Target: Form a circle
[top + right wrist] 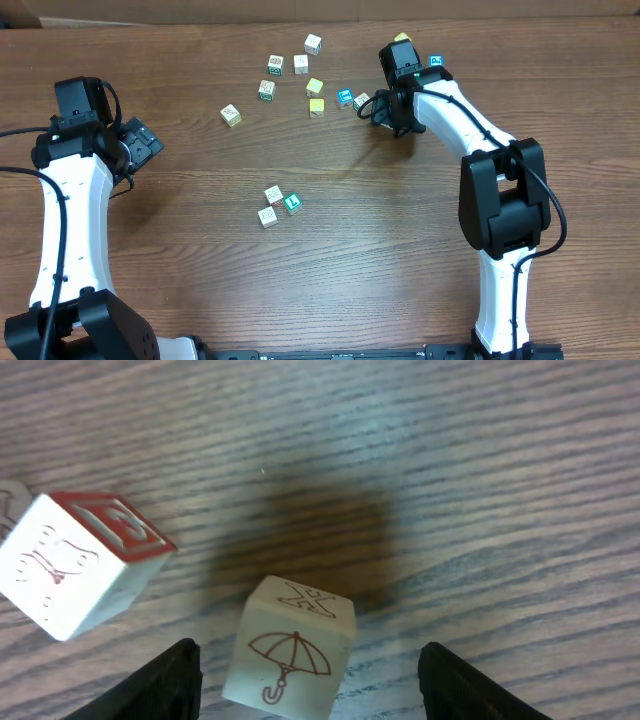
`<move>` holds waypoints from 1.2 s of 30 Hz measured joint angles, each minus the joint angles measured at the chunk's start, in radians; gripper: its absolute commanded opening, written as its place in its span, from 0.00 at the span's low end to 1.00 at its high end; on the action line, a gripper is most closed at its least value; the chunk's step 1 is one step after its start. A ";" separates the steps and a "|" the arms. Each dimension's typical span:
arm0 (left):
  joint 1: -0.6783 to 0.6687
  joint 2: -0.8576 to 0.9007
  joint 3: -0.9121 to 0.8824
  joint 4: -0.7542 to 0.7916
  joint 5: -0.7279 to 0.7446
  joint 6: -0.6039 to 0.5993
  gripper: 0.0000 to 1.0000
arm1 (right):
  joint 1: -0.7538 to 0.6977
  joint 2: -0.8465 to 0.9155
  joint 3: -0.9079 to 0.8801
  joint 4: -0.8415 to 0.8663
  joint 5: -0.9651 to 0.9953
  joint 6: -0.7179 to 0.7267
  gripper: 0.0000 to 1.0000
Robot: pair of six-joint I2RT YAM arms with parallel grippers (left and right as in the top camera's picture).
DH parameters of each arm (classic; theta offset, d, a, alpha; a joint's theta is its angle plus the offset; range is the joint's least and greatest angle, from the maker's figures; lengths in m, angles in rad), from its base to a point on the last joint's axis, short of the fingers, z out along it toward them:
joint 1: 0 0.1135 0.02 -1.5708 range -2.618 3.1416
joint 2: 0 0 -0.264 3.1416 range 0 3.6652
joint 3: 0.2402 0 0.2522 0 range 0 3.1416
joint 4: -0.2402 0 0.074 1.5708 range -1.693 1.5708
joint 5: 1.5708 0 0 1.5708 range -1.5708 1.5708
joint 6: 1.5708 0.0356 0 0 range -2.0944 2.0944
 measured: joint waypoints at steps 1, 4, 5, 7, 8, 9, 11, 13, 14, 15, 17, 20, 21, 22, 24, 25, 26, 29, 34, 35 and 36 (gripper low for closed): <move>0.000 0.000 0.000 0.000 0.000 0.000 1.00 | 0.000 0.000 0.000 -0.003 0.000 0.000 0.63; 0.000 0.000 0.000 0.000 0.000 0.000 0.99 | 0.000 0.000 0.000 -0.006 0.002 0.001 0.55; 0.000 0.000 0.000 0.000 0.000 0.000 1.00 | 0.000 0.000 0.000 -0.009 0.003 0.001 0.52; 0.000 0.000 0.000 0.000 0.000 0.000 0.99 | 0.000 0.000 0.000 -0.011 0.003 0.001 0.48; 0.000 0.000 0.000 0.000 0.000 0.000 0.99 | 0.000 0.000 0.000 -0.011 0.003 0.001 0.46; 0.000 0.000 0.000 0.000 0.000 0.000 0.99 | 0.000 0.000 0.000 -0.012 0.004 -0.001 0.45; 0.000 0.000 0.000 0.000 0.000 0.000 1.00 | 0.000 0.000 0.000 -0.012 0.003 0.000 0.46; 0.000 0.000 0.000 0.000 0.000 0.000 0.99 | 0.000 0.000 0.000 -0.011 0.004 0.000 0.46; 0.000 0.000 0.000 0.000 0.000 0.000 1.00 | 0.000 0.000 0.000 -0.011 0.003 0.000 0.46; 0.000 0.000 0.000 0.000 0.000 0.000 1.00 | 0.000 0.000 0.000 -0.010 0.003 0.000 0.46; 0.000 0.000 0.000 0.000 0.000 0.000 0.99 | 0.000 0.000 0.000 -0.004 0.004 0.000 0.52; 0.000 0.000 0.000 0.000 0.000 0.000 0.99 | 0.000 0.000 0.000 0.004 0.004 -0.002 0.73; 0.000 0.000 0.000 0.000 0.000 0.000 1.00 | 0.000 0.000 0.000 0.012 0.004 -0.003 0.75; 0.000 0.000 0.000 0.000 0.000 0.000 1.00 | 0.000 0.000 0.000 0.023 0.003 -0.002 0.75; 0.000 0.000 0.000 0.000 0.000 0.000 1.00 | 0.000 0.000 0.000 0.054 0.004 -0.002 0.74; 0.000 0.000 0.000 0.000 0.000 0.000 1.00 | 0.000 0.000 0.000 0.072 0.004 -0.003 0.73; 0.000 0.000 0.000 0.000 0.000 0.000 1.00 | 0.000 0.000 0.000 0.102 0.004 -0.004 0.73; 0.000 0.000 0.000 0.000 0.000 0.000 1.00 | 0.000 0.000 0.000 0.176 0.004 -0.010 0.72; 0.000 0.000 0.000 0.000 0.000 0.000 0.99 | 0.000 0.000 0.000 0.282 -0.021 -0.123 0.78; 0.000 0.000 0.000 0.000 0.000 0.000 0.99 | 0.002 0.000 0.000 0.288 -0.024 -0.151 0.79; 0.000 0.000 0.000 0.000 0.000 0.000 1.00 | 0.003 0.000 0.000 0.292 -0.029 -0.189 0.79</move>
